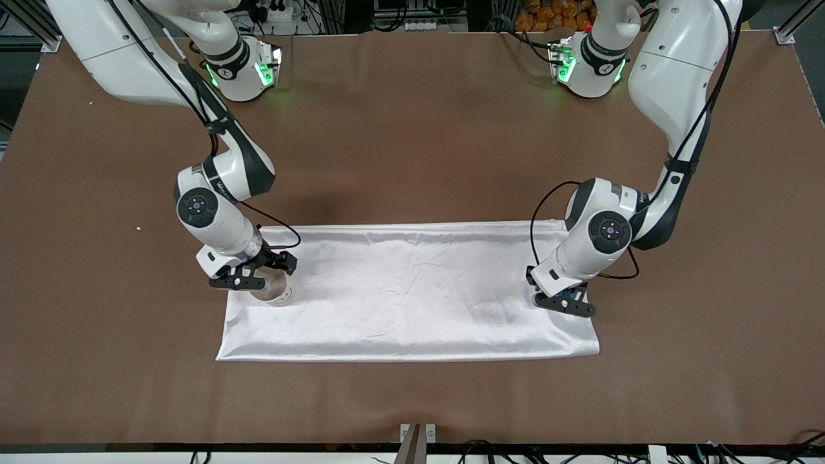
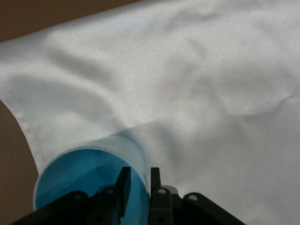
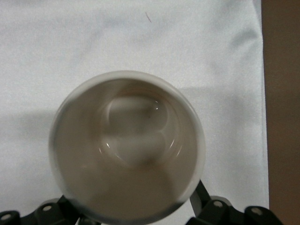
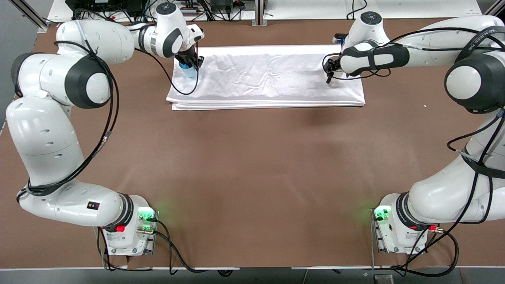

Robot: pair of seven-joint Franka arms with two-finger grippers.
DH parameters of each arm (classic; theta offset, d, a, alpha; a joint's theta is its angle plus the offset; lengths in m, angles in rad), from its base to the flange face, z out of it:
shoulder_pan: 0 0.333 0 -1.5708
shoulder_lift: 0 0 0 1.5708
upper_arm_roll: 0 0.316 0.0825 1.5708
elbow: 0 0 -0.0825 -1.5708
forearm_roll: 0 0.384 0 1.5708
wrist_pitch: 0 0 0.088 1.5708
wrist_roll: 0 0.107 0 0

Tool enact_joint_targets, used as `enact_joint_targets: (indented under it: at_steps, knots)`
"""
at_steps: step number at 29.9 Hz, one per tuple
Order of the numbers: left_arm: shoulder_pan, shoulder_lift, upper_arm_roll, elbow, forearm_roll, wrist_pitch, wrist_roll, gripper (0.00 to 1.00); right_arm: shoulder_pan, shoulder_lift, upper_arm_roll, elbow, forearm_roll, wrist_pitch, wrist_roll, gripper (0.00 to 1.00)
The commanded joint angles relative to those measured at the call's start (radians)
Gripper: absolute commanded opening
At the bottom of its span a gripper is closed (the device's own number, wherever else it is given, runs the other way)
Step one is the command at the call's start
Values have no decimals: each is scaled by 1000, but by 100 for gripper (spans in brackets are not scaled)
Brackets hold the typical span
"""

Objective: Place blue cup into white mug on table

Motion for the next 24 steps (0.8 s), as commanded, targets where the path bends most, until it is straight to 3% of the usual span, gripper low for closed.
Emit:
enact_joint_targets:
  at_steps: [1,9,12,24]
  knots:
    - [1,-3,-3,6,75,9,-30,0,-3,33,6,29,-48,23,17,70]
    - [3,-9,-3,9,75,8,-31,0,-6,38,8,28,-170,41,17,15]
    - [1,-19,-3,9,75,5,-34,0,-3,38,6,28,-177,40,17,3]
    - [12,-143,0,12,90,-54,-33,0,2,30,9,26,-170,24,28,0]
